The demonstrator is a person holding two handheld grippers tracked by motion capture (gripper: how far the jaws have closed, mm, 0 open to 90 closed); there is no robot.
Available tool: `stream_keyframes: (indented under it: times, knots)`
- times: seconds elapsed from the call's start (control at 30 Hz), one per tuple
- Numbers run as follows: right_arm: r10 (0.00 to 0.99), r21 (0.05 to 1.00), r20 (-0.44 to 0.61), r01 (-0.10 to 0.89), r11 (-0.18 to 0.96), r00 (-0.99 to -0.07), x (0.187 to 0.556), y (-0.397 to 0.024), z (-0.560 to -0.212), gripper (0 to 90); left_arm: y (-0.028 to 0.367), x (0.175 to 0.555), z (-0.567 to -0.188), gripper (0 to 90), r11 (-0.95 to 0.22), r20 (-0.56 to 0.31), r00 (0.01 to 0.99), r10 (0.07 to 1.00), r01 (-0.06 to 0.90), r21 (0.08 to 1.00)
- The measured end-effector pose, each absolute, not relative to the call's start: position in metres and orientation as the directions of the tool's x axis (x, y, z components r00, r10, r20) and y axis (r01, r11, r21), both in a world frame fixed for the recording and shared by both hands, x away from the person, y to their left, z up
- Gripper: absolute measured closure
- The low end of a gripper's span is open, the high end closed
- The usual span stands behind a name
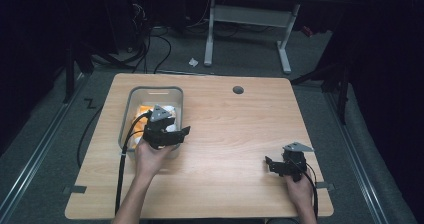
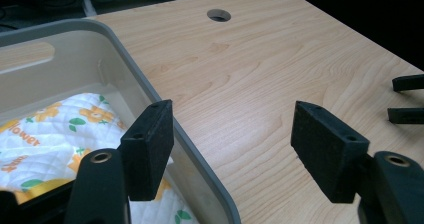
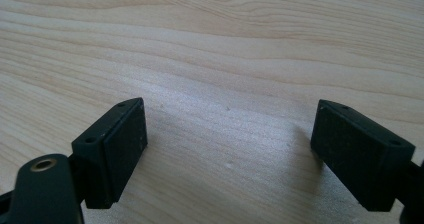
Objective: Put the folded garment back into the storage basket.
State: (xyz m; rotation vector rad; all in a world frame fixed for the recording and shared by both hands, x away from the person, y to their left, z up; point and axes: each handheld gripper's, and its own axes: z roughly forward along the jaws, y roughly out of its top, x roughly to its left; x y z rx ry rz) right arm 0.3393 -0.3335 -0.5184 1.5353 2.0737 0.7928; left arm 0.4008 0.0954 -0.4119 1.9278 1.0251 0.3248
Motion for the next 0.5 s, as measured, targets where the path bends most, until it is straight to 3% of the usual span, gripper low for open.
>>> stream_keyframes:
  times: [0.5]
  knots:
    - [0.958, 0.673, -0.011, 0.706, 0.220, -0.288, 0.3393, -0.3335, -0.5184, 14.7, 0.0860, 0.3939, -0.4161, 33.9, -0.252, -0.181, 0.644, 0.744, 0.521, 0.816]
